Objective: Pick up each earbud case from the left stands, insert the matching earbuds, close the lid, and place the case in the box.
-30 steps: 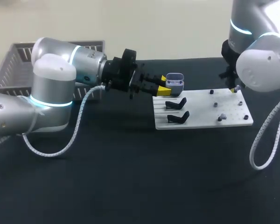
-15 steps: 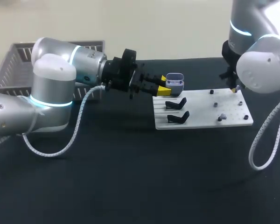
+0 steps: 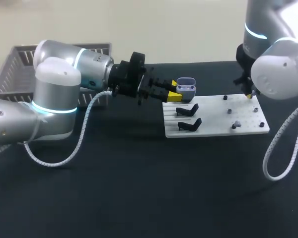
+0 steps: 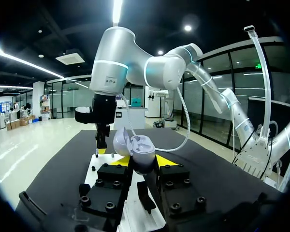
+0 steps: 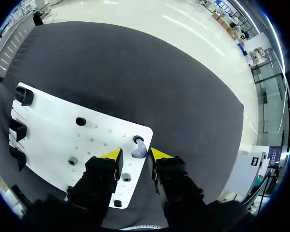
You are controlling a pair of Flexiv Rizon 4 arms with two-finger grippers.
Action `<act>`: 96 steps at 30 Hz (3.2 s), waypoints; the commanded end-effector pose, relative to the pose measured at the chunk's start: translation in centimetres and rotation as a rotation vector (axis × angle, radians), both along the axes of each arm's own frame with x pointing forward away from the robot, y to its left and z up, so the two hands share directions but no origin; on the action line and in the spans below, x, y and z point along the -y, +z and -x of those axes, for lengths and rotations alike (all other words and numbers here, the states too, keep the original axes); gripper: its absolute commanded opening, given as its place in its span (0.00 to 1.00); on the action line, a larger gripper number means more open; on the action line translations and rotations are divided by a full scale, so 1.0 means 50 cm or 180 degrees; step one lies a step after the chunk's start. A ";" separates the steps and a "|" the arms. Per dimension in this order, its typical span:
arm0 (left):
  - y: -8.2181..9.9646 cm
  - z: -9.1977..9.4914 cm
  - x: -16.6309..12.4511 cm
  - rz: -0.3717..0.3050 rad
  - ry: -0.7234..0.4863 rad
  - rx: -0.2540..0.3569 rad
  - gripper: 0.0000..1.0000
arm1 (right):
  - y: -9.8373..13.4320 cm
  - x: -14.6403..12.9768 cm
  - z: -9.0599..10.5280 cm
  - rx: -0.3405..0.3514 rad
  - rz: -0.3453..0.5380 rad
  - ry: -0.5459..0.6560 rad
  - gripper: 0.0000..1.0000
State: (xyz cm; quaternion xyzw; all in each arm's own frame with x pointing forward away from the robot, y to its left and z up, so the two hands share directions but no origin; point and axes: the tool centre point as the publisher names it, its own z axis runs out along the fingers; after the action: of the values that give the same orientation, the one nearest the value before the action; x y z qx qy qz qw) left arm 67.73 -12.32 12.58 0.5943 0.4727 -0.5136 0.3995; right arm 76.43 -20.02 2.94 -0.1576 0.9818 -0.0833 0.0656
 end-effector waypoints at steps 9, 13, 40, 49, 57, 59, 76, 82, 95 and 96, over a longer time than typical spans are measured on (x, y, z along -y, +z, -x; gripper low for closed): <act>0.000 -0.002 0.000 -0.0005 -0.0007 -0.0002 0.00 | -0.004 -0.002 -0.003 -0.0006 0.0008 0.0006 0.31; 0.000 -0.002 0.000 -0.0005 -0.0007 -0.0002 0.00 | -0.006 -0.002 -0.003 -0.0010 0.0009 0.0002 0.29; 0.000 -0.002 0.000 -0.0005 -0.0007 -0.0002 0.00 | -0.009 0.005 -0.008 0.0075 0.0144 -0.0091 0.04; 0.000 -0.002 0.000 -0.0005 -0.0007 -0.0002 0.00 | 0.030 0.000 0.018 0.0157 0.0209 -0.0125 0.00; 0.000 -0.002 0.000 -0.0005 -0.0007 -0.0002 0.00 | 0.111 -0.032 0.083 0.0220 0.0193 -0.0299 0.00; 0.000 -0.002 0.000 -0.0005 -0.0007 -0.0002 0.00 | 0.131 -0.041 0.102 0.0184 0.0206 -0.0340 0.00; 0.000 -0.002 0.000 -0.0005 -0.0007 -0.0002 0.00 | 0.255 -0.200 0.256 0.0028 0.0005 -0.0712 0.00; 0.000 -0.002 0.000 -0.0005 -0.0007 -0.0002 0.00 | 0.300 -0.270 0.279 0.0061 0.0071 -0.0764 0.00; 0.000 -0.002 0.000 -0.0005 -0.0007 -0.0002 0.00 | 0.322 -0.314 0.294 0.0022 0.0099 -0.0870 0.00; 0.000 -0.002 0.000 -0.0005 -0.0007 -0.0002 0.00 | 0.322 -0.314 0.294 0.0022 0.0099 -0.0870 0.00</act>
State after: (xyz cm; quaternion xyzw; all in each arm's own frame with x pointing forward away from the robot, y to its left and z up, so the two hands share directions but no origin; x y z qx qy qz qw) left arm 67.73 -12.32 12.58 0.5943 0.4727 -0.5136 0.3995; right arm 61.67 -4.38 19.03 -0.0234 0.9925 -0.1066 0.0549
